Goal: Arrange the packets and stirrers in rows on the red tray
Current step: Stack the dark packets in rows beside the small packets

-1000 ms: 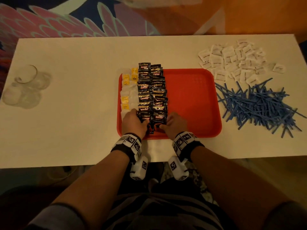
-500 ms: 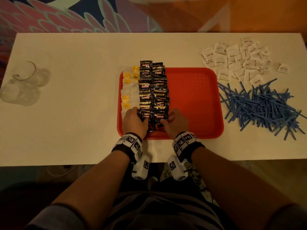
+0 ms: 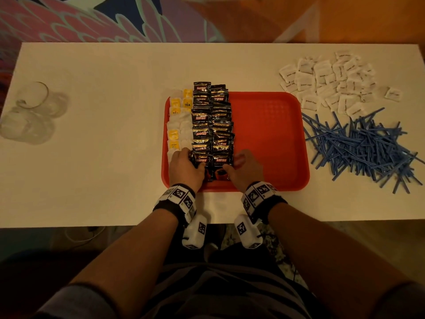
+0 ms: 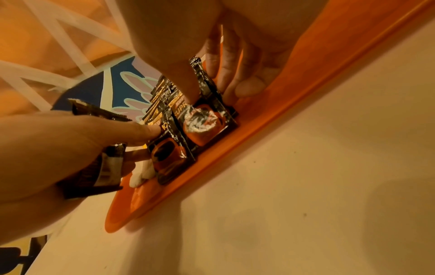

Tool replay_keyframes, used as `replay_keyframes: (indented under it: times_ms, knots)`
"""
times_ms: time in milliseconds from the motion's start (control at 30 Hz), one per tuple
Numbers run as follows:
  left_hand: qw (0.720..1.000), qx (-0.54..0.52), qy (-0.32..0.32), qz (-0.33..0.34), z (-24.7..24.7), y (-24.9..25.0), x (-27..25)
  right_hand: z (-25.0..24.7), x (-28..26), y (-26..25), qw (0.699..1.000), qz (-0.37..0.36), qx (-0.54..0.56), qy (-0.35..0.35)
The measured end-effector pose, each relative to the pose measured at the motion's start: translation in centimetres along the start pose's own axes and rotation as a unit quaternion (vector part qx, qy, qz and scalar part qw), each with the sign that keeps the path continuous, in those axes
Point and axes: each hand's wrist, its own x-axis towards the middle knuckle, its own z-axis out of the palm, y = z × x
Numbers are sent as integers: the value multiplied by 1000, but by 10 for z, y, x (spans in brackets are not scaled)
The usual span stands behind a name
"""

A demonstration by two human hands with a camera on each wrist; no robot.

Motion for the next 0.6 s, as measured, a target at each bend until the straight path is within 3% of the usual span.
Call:
replay_keyframes:
  times_ms: [233, 400, 500, 600]
  knots:
    - [1000, -3, 8, -4, -4, -4, -1, -3, -2, 2, 1000, 3, 0, 20]
    - [997, -72, 25, -26, -16, -3, -4, -12, -6, -6, 998, -34, -26, 48]
    - [986, -155, 5, -58, -27, 0, -2, -20, -12, -26, 994, -91, -27, 57]
    - [976, -202, -35, -76, -40, 3, 0, -26, -19, -52, 996, -85, 18, 14]
